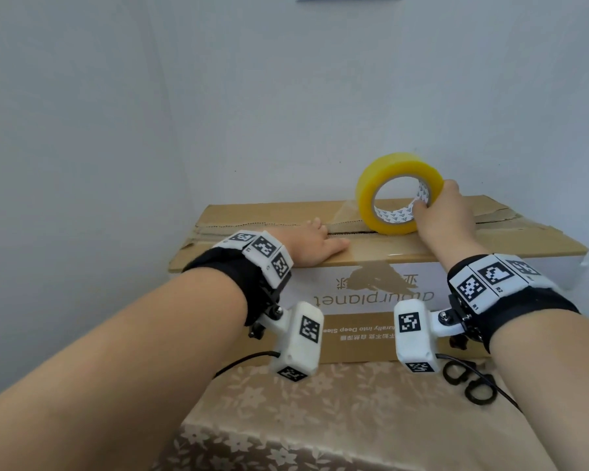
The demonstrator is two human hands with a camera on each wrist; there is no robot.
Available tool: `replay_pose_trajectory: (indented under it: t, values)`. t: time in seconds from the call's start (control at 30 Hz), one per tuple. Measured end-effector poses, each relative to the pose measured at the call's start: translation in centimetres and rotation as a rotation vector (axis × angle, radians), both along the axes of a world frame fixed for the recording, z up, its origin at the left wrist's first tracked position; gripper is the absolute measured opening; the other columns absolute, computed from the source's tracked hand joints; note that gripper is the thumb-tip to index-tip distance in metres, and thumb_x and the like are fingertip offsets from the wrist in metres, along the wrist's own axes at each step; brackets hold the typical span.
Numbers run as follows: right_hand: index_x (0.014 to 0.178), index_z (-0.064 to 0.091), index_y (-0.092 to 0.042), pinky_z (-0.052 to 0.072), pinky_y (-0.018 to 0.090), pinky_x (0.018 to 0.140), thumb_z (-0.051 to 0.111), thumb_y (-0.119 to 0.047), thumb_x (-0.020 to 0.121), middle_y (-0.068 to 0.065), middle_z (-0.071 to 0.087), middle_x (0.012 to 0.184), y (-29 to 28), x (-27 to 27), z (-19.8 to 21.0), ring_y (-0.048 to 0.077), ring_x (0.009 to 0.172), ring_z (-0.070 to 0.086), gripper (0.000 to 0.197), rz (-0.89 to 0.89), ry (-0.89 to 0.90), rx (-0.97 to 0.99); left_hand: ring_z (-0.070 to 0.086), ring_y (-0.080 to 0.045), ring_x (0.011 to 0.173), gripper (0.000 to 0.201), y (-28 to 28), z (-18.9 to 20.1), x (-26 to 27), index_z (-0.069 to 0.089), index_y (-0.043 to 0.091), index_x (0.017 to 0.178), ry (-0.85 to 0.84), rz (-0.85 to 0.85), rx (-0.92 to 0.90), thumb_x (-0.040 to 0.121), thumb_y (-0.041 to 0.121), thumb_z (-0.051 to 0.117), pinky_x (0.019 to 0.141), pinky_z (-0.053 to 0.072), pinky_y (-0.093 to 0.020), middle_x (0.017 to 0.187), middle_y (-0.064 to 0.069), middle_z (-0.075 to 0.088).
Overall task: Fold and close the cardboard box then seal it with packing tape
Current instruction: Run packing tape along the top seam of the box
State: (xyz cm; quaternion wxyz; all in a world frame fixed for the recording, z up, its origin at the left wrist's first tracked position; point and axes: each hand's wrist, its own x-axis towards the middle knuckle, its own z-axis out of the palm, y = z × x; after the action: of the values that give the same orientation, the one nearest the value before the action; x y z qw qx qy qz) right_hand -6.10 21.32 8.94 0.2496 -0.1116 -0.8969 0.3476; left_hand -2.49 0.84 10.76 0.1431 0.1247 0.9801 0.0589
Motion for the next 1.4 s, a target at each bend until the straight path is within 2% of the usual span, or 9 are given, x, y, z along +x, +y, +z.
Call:
replay_pose_trajectory:
  t: [0.17,0.4,0.53,0.67,0.9,1.03,1.13,1.23,1.4]
  values:
    - [0.123,0.039,-0.004,0.041,0.037,0.067,0.046,-0.022,0.098,0.02,0.059,0.109,-0.3,0.4,0.0,0.031,0.083,0.051,0.032,-0.02,-0.013,0.034,0.012,-0.023,0.145,0.056,-0.6,-0.1,0.1,0.017,0.01,0.15,0.01,0.024,0.095,0.103,0.039,0.013,0.115,0.011,-0.036,0.158,-0.013,0.011]
    - [0.125,0.037,-0.006,0.043,0.04,0.063,0.045,-0.026,0.098,0.022,0.061,0.104,-0.6,1.5,0.2,0.038,0.086,0.057,0.035,-0.077,-0.024,0.11,0.052,-0.033,0.113,0.051,-7.0,0.0,1.1,0.055,0.004,0.119,0.239,0.182,-0.029,0.103,0.034,0.017,0.096,0.037,-0.035,0.124,-0.017,0.057]
    - [0.124,0.037,-0.005,0.042,0.04,0.064,0.045,-0.026,0.097,0.023,0.06,0.105,-0.7,1.3,0.0,0.04,0.09,0.058,0.035,-0.083,-0.022,0.104,0.052,-0.032,0.113,0.045,-10.2,-0.4,1.7,0.052,0.007,0.12,0.262,0.249,-0.21,0.103,0.028,0.016,0.095,0.038,-0.037,0.125,-0.018,0.055]
    - [0.123,0.038,-0.005,0.045,0.041,0.066,0.045,-0.027,0.097,0.021,0.06,0.106,-0.3,1.2,0.2,0.038,0.087,0.057,0.034,-0.06,-0.03,0.072,0.04,-0.033,0.129,0.065,-7.9,-0.3,1.0,0.043,0.01,0.138,0.157,0.303,-0.141,0.097,0.053,0.017,0.106,0.03,-0.039,0.145,-0.016,0.039]
    - [0.122,0.042,-0.007,0.04,0.035,0.066,0.047,-0.029,0.097,0.015,0.059,0.104,0.3,0.5,0.4,0.028,0.079,0.049,0.034,-0.016,-0.046,0.026,0.008,-0.024,0.146,0.078,-0.4,-0.8,-1.5,0.011,0.005,0.149,0.075,0.049,-0.047,0.094,0.061,0.016,0.116,0.012,-0.044,0.158,-0.011,0.005]
    - [0.114,0.045,-0.01,0.042,0.035,0.065,0.044,-0.037,0.097,0.008,0.057,0.092,0.2,0.3,0.3,0.028,0.077,0.052,0.032,0.046,-0.066,0.047,0.011,-0.023,0.145,0.077,2.4,-0.5,-2.0,0.016,0.007,0.149,0.082,-0.035,-0.018,0.095,0.061,0.019,0.115,0.013,-0.04,0.158,-0.01,0.01]
    - [0.113,0.049,-0.014,0.047,0.043,0.083,0.041,-0.058,0.092,0.005,0.061,0.1,1.5,-0.1,0.3,0.03,0.095,0.059,0.049,0.097,-0.133,0.105,0.01,-0.022,0.145,0.077,2.4,-0.6,-2.3,0.015,0.007,0.149,0.062,-0.033,0.018,0.095,0.061,0.018,0.115,0.012,-0.039,0.158,-0.009,0.01]
    - [0.129,0.049,-0.018,0.03,0.051,0.105,0.026,-0.081,0.08,0.01,0.055,0.126,5.0,0.3,0.4,0.034,0.122,0.047,0.083,-0.054,-0.262,0.28,0.009,-0.021,0.145,0.076,2.3,-0.6,-2.1,0.014,0.007,0.149,0.052,-0.03,0.019,0.095,0.061,0.019,0.115,0.012,-0.039,0.158,-0.008,0.008]
    - [0.138,0.041,-0.023,0.016,0.058,0.109,0.028,-0.084,0.074,0.023,0.039,0.14,9.7,1.6,0.2,0.044,0.13,0.034,0.089,-0.338,-0.561,0.343,0.011,-0.021,0.145,0.075,2.3,-0.8,-2.3,0.013,0.011,0.15,0.054,-0.053,0.026,0.095,0.06,0.02,0.115,0.013,-0.04,0.158,-0.007,0.009]
